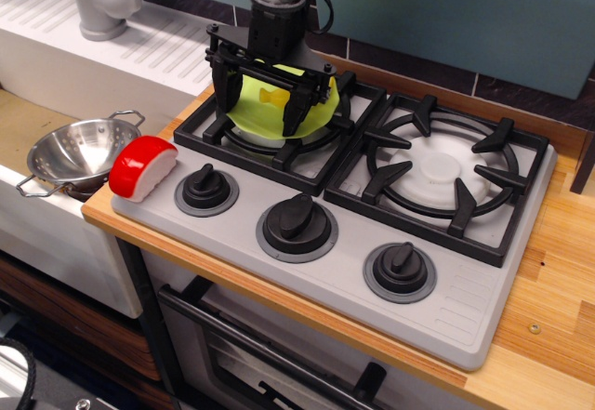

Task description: End effector transition from object to object

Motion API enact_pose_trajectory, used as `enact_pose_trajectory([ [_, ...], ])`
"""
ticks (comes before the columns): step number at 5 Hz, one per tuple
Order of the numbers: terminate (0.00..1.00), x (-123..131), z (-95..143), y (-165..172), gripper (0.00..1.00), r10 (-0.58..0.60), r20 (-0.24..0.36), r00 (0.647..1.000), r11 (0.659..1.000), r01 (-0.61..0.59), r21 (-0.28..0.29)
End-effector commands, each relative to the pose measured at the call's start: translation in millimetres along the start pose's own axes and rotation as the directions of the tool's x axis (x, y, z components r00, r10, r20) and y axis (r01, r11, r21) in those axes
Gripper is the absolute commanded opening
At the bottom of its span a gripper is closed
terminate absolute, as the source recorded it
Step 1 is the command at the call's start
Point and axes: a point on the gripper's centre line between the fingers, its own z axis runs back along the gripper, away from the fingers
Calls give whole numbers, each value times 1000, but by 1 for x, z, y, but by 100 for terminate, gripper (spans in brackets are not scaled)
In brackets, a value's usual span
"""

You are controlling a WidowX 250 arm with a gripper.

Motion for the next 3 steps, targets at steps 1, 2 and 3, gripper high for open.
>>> enact_pose_trajectory([
  [1, 0, 4, 47, 12, 100, 4, 44, 999, 1000, -4, 7],
  [2, 0, 2, 74, 13, 100, 16, 13, 1000, 1000, -16, 14],
  [3, 0, -5, 80, 26, 100, 3, 6, 1000, 999, -3, 53],
])
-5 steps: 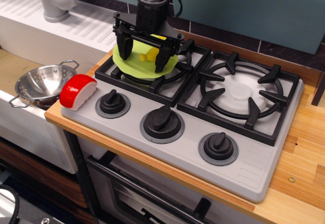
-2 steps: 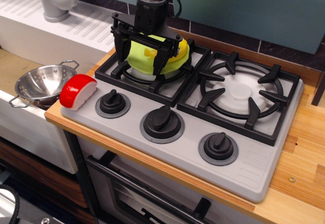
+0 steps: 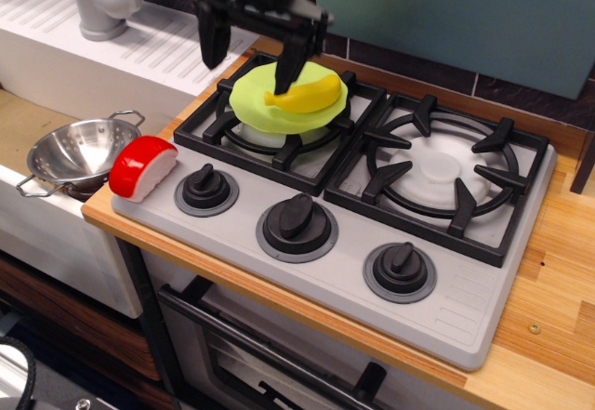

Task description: End effector transition from object to object

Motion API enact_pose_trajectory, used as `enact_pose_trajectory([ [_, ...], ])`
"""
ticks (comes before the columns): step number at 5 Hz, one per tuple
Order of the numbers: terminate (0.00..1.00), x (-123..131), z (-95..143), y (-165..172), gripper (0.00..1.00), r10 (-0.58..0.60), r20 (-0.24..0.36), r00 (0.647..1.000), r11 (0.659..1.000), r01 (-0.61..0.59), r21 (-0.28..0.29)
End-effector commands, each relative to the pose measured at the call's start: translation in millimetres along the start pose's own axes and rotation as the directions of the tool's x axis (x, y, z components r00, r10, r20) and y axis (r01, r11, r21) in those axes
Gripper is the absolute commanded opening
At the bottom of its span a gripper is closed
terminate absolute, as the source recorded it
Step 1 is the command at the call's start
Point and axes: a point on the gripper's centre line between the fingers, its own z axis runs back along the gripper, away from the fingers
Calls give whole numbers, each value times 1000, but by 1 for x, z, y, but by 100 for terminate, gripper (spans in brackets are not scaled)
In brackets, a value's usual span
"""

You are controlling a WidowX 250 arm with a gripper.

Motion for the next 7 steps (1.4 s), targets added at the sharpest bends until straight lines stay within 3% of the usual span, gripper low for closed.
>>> enact_pose_trajectory([
  [1, 0, -13, 8, 34, 100, -33, 100, 994, 999, 29, 40],
  [3, 0, -32, -28, 52, 100, -69, 156, 985, 997, 63, 42],
  [5, 0, -35, -42, 56, 100, -74, 148, 986, 997, 72, 24],
  [6, 0, -40, -77, 66, 100, -79, 184, 980, 997, 78, 14],
  [7, 100, -53, -93, 73, 100, -76, 210, 975, 997, 74, 17],
])
